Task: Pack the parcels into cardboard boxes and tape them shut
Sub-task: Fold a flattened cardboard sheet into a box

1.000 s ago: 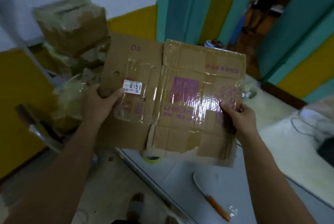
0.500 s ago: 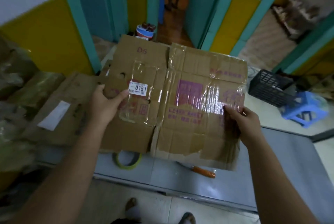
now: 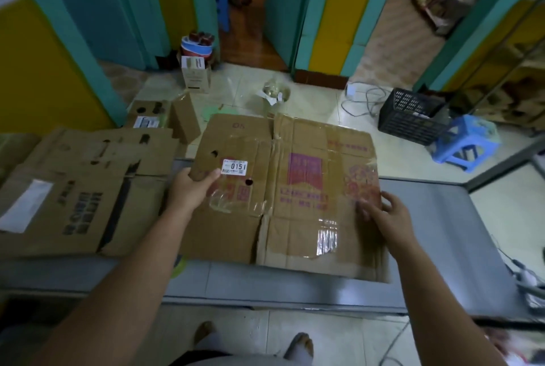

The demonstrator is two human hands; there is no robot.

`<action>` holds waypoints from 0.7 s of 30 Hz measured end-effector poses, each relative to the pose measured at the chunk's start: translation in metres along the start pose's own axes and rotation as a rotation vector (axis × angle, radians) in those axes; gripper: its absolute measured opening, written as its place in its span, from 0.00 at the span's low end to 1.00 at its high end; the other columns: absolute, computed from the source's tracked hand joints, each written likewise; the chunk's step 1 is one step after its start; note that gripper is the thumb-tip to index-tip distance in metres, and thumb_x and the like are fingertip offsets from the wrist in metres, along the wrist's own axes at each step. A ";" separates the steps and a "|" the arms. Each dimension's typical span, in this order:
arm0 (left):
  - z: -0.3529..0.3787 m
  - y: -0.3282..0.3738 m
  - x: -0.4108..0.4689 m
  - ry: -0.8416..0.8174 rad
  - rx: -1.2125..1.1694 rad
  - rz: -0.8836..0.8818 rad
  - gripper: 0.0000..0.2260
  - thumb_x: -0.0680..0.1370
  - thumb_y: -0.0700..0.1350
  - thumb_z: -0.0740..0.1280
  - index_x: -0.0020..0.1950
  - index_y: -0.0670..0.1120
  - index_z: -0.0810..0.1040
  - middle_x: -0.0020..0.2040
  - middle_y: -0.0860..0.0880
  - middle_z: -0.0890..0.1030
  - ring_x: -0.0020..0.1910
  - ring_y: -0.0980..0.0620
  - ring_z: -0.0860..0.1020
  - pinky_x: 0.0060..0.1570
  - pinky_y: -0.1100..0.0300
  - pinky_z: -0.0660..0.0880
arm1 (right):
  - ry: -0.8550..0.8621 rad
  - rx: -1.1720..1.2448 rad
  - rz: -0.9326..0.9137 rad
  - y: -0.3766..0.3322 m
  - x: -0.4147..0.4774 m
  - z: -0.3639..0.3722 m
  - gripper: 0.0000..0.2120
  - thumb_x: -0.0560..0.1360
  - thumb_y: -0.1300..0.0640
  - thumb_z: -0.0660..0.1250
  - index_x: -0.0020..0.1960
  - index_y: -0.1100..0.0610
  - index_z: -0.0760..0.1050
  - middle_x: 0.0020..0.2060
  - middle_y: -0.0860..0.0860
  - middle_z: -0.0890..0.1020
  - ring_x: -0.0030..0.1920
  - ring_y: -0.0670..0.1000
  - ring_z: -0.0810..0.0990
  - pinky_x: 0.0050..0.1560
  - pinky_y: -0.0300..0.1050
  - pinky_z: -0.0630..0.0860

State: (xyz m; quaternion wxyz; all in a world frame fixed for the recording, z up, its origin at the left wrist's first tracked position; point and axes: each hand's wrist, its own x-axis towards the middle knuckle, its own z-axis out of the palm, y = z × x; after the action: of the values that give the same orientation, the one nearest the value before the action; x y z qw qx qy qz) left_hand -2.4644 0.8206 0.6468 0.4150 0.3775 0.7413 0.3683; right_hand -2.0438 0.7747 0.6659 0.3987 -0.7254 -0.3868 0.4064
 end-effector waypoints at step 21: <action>0.019 0.001 -0.017 -0.346 -0.441 -0.376 0.29 0.78 0.66 0.68 0.67 0.44 0.81 0.69 0.37 0.79 0.63 0.39 0.79 0.57 0.46 0.77 | -0.333 0.256 -0.013 -0.054 0.005 0.001 0.26 0.78 0.53 0.74 0.74 0.51 0.73 0.62 0.46 0.83 0.54 0.47 0.86 0.45 0.40 0.83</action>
State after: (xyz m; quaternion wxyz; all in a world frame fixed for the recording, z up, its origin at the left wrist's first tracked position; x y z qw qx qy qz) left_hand -2.4408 0.8110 0.6456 0.6672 0.1922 0.6190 0.3672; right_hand -2.0557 0.8003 0.7125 0.4207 -0.5890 -0.3974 0.5640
